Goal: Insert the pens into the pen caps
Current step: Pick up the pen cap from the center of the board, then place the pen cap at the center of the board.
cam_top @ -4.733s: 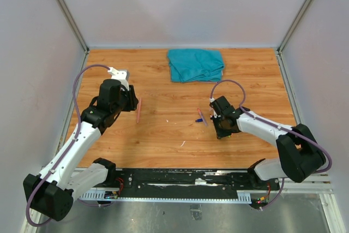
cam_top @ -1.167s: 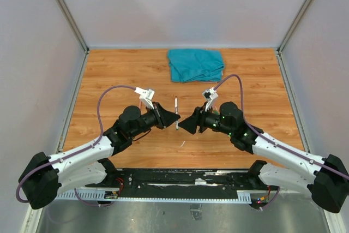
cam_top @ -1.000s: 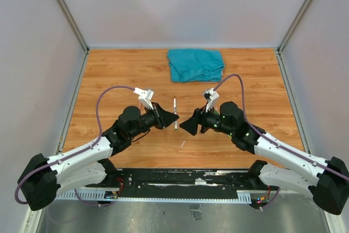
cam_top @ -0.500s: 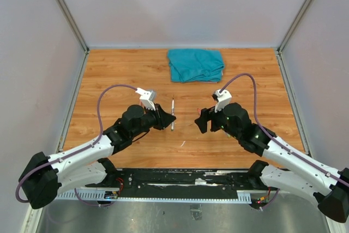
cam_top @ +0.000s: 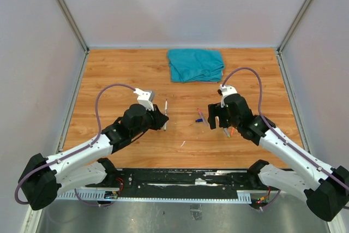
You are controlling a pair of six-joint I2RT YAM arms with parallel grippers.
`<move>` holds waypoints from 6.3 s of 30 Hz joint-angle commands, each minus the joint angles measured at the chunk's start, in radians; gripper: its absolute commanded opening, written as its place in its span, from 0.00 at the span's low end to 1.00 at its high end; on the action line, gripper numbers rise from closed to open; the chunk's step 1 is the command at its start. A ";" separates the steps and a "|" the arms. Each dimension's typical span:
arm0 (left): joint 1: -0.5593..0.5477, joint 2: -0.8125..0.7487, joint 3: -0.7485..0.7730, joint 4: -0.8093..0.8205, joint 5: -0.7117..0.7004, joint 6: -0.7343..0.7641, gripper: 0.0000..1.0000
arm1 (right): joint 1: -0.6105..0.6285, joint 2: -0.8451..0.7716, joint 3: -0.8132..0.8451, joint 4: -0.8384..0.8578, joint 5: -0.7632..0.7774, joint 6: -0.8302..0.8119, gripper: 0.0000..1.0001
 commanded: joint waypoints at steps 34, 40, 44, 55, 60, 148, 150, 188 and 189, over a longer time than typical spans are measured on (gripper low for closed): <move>0.092 -0.104 -0.095 0.069 0.196 0.217 0.00 | -0.331 0.168 0.031 -0.132 -0.195 -0.030 0.57; 0.092 -0.093 -0.097 0.080 0.248 0.229 0.00 | -0.331 0.221 0.060 -0.123 -0.229 -0.050 0.48; 0.091 -0.069 -0.084 0.063 0.257 0.228 0.00 | -0.332 0.246 0.069 -0.117 -0.227 -0.058 0.46; 0.091 -0.040 -0.065 0.004 0.206 0.164 0.00 | -0.363 0.376 0.131 -0.064 -0.241 -0.063 0.37; 0.091 -0.078 -0.057 -0.040 0.174 0.161 0.00 | -0.363 0.456 0.202 -0.058 -0.287 -0.084 0.32; 0.091 -0.199 -0.036 -0.138 0.114 0.129 0.01 | -0.103 0.608 0.351 -0.132 -0.224 -0.130 0.14; 0.091 -0.211 -0.019 -0.160 0.110 0.132 0.01 | -0.042 0.592 0.329 -0.119 -0.222 -0.106 0.16; 0.091 -0.503 0.281 -0.540 -0.129 0.201 0.00 | 0.380 0.814 0.390 -0.197 -0.310 -0.733 0.30; 0.091 -0.504 0.279 -0.539 -0.130 0.201 0.00 | 0.380 0.818 0.391 -0.197 -0.309 -0.731 0.31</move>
